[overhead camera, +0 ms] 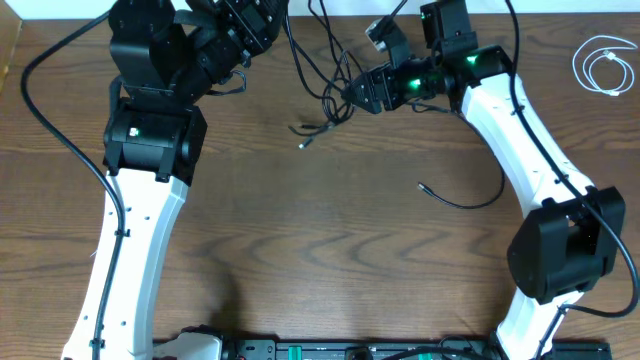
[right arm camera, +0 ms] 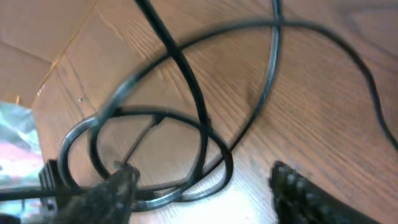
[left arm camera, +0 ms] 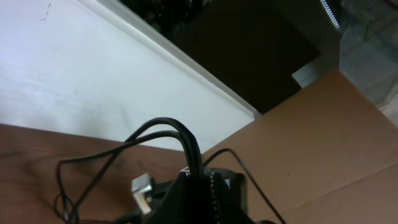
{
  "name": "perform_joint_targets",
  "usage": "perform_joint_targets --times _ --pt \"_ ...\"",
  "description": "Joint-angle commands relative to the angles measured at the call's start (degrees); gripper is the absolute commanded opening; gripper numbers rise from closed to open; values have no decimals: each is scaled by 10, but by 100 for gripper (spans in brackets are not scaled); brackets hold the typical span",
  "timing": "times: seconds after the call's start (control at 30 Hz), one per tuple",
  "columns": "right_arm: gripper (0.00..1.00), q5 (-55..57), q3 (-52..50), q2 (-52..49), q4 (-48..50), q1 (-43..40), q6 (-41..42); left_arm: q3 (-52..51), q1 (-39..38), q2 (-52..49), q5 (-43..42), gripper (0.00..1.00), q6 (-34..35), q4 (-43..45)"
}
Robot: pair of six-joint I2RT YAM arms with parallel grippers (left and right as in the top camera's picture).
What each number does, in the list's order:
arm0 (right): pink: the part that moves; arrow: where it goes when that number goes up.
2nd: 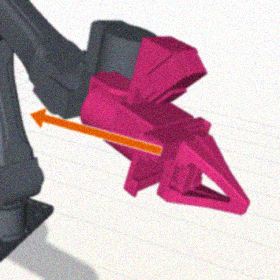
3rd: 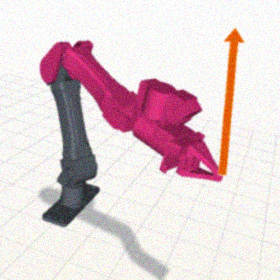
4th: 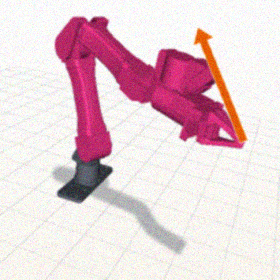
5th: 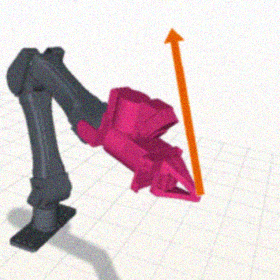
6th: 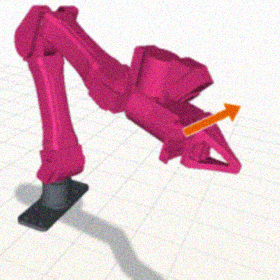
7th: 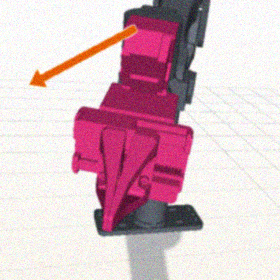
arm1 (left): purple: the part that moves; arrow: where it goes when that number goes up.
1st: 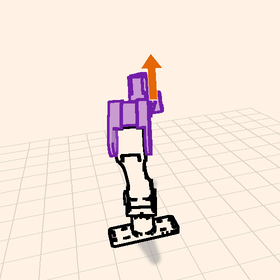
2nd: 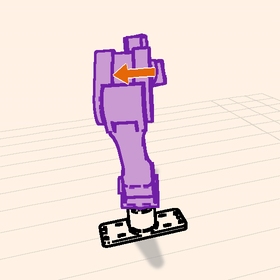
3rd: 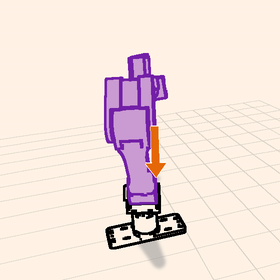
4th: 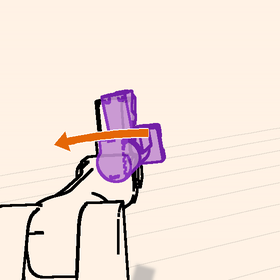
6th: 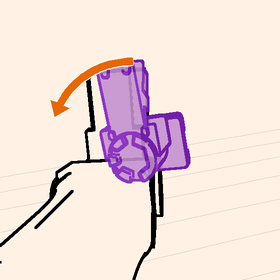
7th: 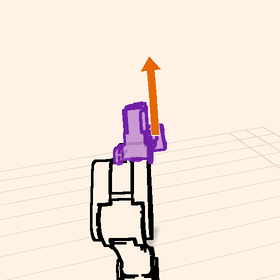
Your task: Untangle cables
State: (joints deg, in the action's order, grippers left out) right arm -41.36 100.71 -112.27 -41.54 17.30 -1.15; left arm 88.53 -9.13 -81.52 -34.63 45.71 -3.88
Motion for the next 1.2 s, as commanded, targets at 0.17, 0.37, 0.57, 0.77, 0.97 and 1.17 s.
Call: perform_joint_targets --times 0.17,0.37,0.57,0.77,0.97,1.17 --pt "52 12 8 -50 41 9 80 3 0 10 -25 7 31 23" --pt "50 -30 8 -63 92 19 99 3 0 10 -25 8 30 24" --pt "50 -99 8 -63 122 9 116 3 0 10 -23 7 21 22" --pt "55 -153 8 -63 110 -11 116 3 0 10 -22 7 11 21" --pt "53 -93 7 -75 101 15 118 3 0 10 -23 8 31 32" --pt "28 108 7 -100 78 43 181 3 5 11 -23 7 35 67"
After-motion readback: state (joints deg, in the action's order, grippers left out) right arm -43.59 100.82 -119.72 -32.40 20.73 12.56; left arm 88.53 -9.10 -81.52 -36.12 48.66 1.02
